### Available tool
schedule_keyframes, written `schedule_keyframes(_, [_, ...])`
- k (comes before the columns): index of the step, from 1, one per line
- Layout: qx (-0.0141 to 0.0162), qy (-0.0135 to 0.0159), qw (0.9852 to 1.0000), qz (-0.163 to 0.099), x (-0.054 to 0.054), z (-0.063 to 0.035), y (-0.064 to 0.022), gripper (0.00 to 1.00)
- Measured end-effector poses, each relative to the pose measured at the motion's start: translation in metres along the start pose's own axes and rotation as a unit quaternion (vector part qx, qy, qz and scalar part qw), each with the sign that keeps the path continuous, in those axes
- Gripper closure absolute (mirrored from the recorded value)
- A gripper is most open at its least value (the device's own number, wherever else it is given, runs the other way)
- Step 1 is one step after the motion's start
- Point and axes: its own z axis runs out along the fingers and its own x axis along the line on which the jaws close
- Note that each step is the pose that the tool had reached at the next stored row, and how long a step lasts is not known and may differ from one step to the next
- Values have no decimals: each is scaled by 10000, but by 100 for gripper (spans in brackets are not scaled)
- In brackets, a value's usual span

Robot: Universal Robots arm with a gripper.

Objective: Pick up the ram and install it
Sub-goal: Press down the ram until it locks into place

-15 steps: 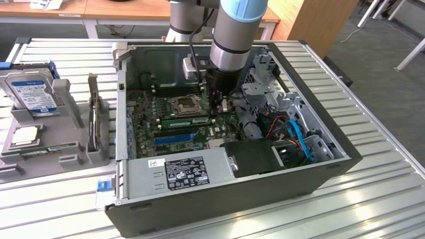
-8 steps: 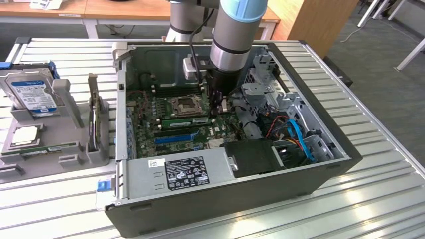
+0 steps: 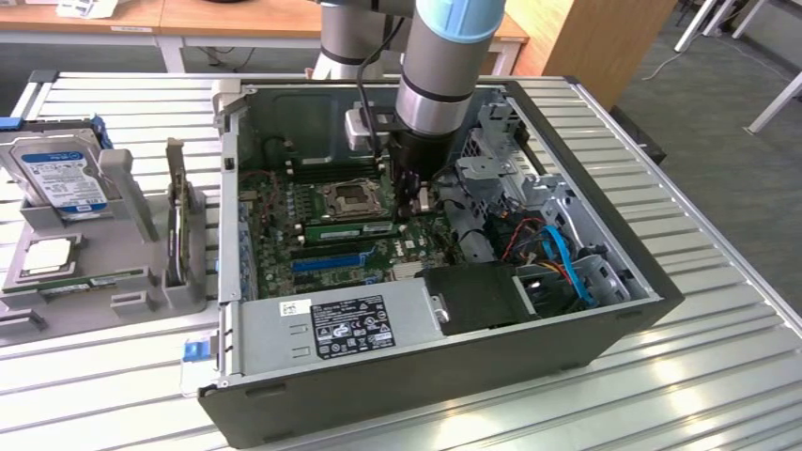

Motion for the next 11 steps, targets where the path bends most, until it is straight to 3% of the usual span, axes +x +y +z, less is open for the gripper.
schedule_keyframes(8, [0, 0, 10000, 0, 0, 5, 0, 90])
schedule_keyframes(11, [1, -3, 10000, 0, -3, -46, 1, 90])
